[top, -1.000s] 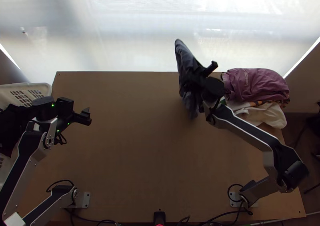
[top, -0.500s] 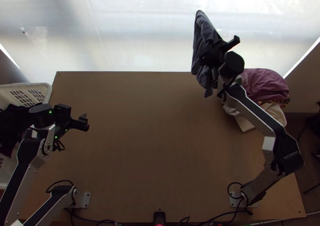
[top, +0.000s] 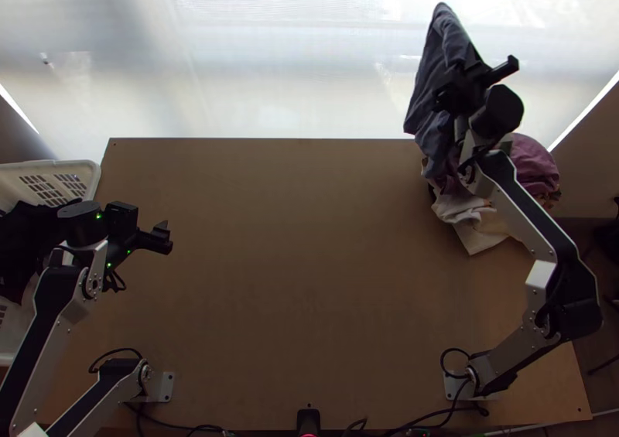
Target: Fold the t-shirt
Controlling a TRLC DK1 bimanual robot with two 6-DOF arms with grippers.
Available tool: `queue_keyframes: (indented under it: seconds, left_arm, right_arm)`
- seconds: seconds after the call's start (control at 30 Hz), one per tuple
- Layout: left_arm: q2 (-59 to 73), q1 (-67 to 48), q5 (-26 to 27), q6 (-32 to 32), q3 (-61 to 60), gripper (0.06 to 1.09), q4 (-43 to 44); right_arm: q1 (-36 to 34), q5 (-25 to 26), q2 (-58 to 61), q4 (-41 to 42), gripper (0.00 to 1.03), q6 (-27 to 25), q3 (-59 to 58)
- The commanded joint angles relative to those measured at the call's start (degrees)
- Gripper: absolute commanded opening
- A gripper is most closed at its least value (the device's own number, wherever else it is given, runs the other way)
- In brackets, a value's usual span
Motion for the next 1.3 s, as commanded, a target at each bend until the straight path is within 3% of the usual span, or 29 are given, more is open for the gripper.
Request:
queue_keyframes:
  seconds: [0.0,0.57,1.17,1.27]
  left_arm:
    - [1.53,-0.24,0.0,-0.12,0.63,1.01,0.54]
    - [5.31,-1.73,-0.35,-0.21,1.86,1.01,1.42]
    - [5.93,-3.4,-0.7,0.41,1.33,1.01,1.42]
    - [6.28,-3.93,-0.7,0.32,1.68,1.01,1.59]
  right_arm:
    - [-5.71,-1.66,-2.32,-0.3,0.03,0.82,-3.31]
    - [-22.32,-7.37,-3.11,0.66,0.03,5.12,-13.51]
    - [-33.83,-10.54,4.54,3.91,0.03,7.14,-17.99]
    - [-34.8,-10.62,5.94,3.83,0.1,6.7,-18.43]
